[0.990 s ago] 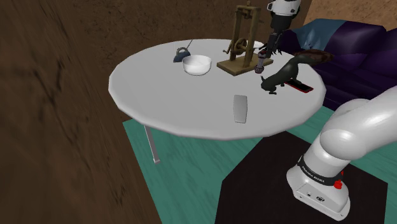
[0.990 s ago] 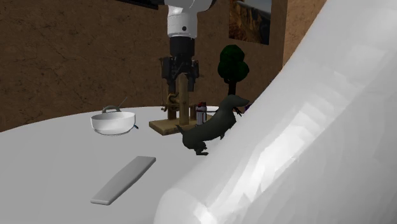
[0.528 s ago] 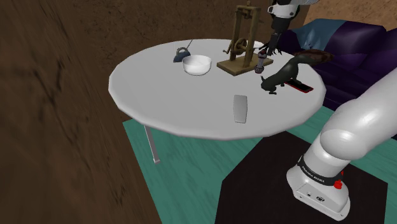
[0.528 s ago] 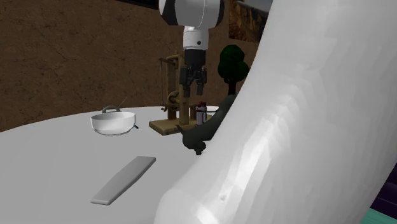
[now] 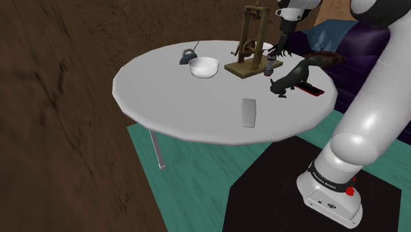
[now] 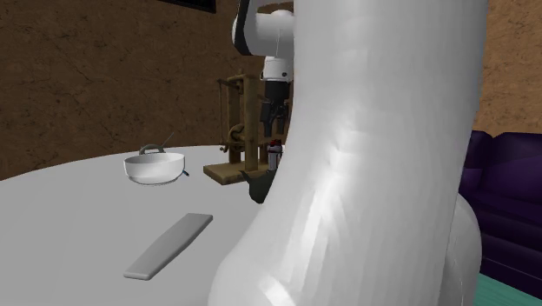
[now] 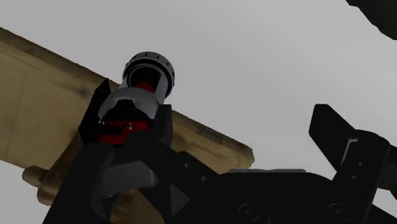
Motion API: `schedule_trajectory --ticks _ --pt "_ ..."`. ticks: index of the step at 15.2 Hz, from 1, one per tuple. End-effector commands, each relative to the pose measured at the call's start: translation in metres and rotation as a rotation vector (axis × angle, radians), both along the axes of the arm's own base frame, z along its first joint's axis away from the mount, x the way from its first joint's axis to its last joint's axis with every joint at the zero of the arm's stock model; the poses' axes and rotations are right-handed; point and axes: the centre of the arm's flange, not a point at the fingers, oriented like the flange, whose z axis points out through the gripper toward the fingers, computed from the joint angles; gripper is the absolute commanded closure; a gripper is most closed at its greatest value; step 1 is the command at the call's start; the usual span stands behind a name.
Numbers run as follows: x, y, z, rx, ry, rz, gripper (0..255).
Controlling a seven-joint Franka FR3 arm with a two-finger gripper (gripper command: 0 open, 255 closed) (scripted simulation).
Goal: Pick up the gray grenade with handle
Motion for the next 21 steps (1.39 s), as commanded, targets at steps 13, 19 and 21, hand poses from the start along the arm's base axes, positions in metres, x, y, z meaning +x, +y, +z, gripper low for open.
schedule_trajectory --ticks 13,19,21 --pt "0.047 -0.085 -0.050 0.008 -0.018 0.074 0" --pt "0.047 -0.085 -0.058 0.008 -0.018 0.074 255" --pt "0.047 -0.085 -0.059 0.008 -0.018 0.074 255"
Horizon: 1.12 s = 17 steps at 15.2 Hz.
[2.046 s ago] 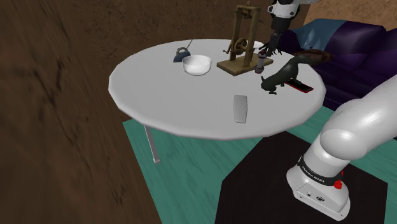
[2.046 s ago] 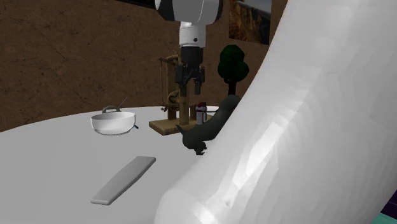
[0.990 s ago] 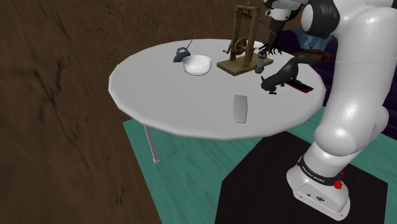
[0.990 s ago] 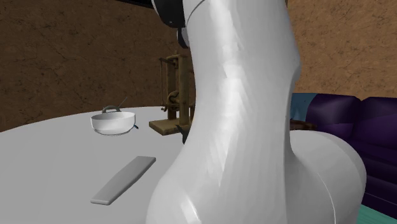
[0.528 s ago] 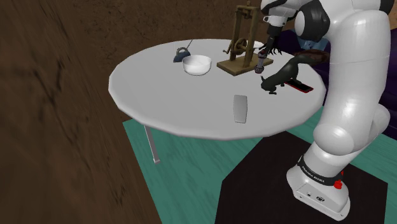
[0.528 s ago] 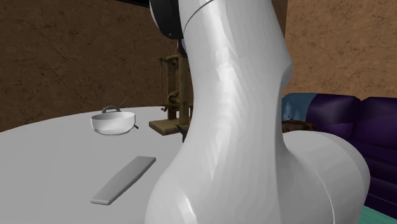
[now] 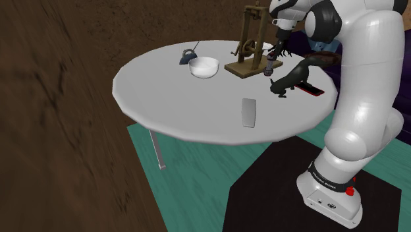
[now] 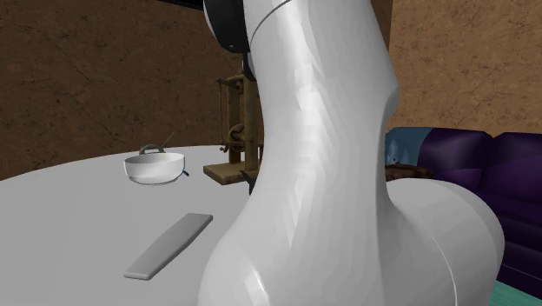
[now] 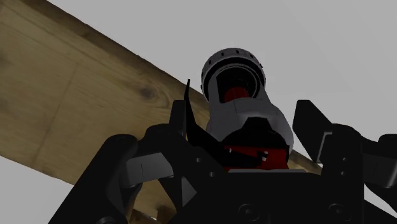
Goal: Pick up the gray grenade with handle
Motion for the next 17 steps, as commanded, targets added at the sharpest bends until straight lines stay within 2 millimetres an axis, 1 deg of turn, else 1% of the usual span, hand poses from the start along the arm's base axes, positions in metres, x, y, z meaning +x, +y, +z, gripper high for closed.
schedule_trajectory --ticks 1,5,17 --pt "0.000 0.000 -0.001 0.002 0.002 0.000 255" --pt "0.001 0.000 -0.001 0.002 0.002 0.000 255" --pt "0.001 0.000 0.062 0.002 0.002 0.000 255"
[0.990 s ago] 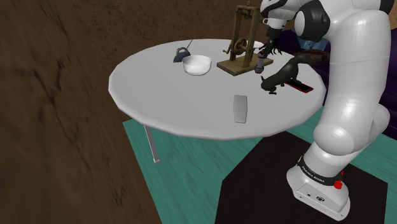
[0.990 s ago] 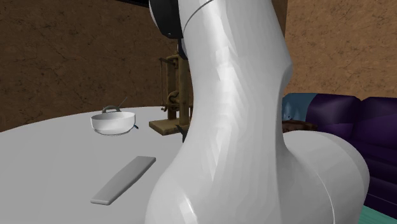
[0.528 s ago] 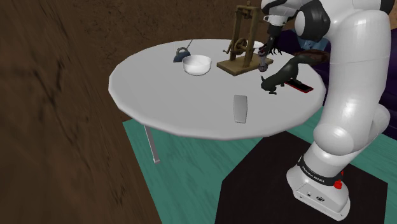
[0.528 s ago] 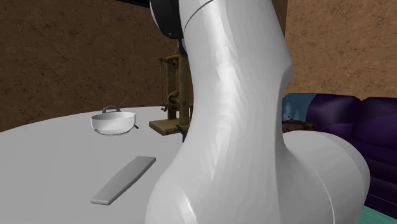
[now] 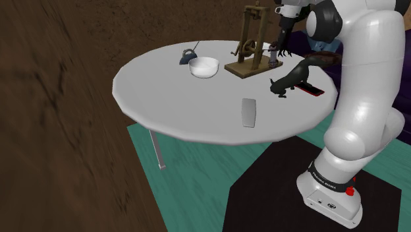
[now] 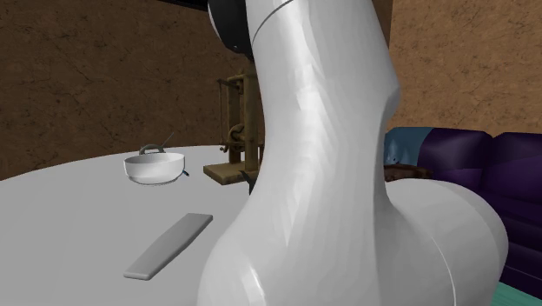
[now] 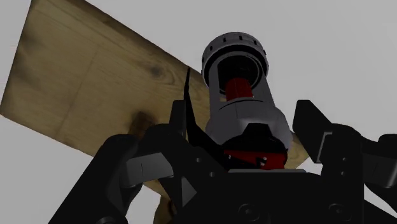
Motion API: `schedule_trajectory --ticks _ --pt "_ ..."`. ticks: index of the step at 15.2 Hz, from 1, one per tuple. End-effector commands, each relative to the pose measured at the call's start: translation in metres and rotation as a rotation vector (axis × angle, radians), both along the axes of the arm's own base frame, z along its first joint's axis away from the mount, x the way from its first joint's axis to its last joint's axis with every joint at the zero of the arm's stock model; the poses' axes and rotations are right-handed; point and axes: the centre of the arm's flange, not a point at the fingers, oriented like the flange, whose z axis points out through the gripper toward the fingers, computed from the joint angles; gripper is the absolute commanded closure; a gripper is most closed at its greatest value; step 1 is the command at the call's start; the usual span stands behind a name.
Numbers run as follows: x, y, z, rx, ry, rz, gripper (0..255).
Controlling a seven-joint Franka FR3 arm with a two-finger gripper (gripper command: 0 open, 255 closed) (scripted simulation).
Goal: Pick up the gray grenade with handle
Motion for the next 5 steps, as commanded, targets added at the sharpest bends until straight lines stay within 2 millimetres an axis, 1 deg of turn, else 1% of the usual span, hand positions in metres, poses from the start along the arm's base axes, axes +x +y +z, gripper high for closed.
schedule_trajectory --ticks 1,3,5 --pt "0.001 0.001 0.010 0.000 0.000 0.000 255" --pt "0.001 0.001 0.021 0.000 0.000 0.000 255" --pt "0.001 0.001 0.022 0.000 0.000 0.000 255"
